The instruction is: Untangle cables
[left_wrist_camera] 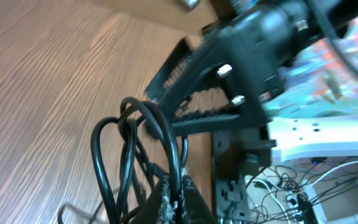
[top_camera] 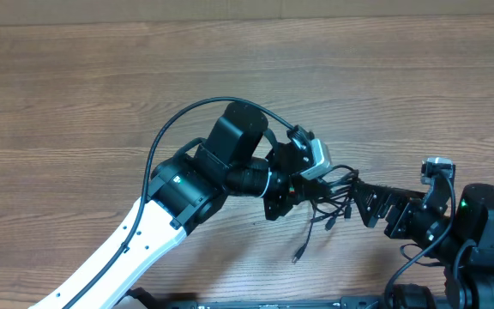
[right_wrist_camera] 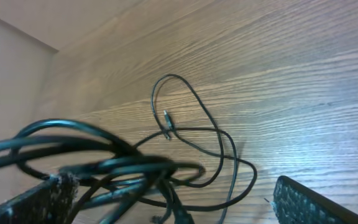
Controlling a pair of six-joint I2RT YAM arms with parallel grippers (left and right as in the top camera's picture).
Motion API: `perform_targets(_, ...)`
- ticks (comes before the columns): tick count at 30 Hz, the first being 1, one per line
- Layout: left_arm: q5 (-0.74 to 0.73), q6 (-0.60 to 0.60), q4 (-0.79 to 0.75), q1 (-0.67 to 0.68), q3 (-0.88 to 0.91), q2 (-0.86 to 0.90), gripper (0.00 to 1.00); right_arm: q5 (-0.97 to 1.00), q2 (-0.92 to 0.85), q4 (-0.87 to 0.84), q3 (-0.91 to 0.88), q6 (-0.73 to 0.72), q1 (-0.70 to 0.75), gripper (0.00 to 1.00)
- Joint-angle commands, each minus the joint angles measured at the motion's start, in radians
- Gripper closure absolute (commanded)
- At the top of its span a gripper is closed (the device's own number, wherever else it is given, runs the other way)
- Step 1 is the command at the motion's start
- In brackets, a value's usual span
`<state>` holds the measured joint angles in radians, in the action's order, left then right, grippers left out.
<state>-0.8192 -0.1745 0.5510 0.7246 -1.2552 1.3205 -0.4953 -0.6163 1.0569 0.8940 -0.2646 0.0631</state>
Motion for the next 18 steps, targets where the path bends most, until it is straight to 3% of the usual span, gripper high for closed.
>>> perform_targets(1, -0.121, -0.035, -0.037, -0.006, -0.01, -0.028, 0.96, -0.022, 0.007, -0.006, 0.009, 0.014, -0.002, 0.02)
perform_targets(4, -0.159, -0.036, -0.074, -0.006, -0.01, -0.028, 0.96, -0.049, 0.007, 0.008, 0.009, 0.104, -0.002, 0.08)
perform_targets(8, -0.267, -0.039, -0.138, -0.006, -0.01, -0.028, 0.96, -0.053, 0.007, 0.008, 0.009, 0.108, -0.002, 0.24)
perform_targets(11, -0.274, -0.039, -0.148, -0.006, -0.01, -0.028, 0.96, -0.175, 0.007, 0.009, 0.009, 0.216, -0.002, 0.32)
perform_targets(14, -0.274, -0.039, -0.149, -0.006, -0.01, -0.028, 0.96, -0.3, 0.007, 0.016, 0.009, 0.322, -0.002, 0.33)
perform_targets(18, -0.274, -0.039, -0.149, -0.006, -0.01, -0.028, 0.96, -0.309, 0.007, 0.023, 0.009, 0.327, -0.002, 0.37)
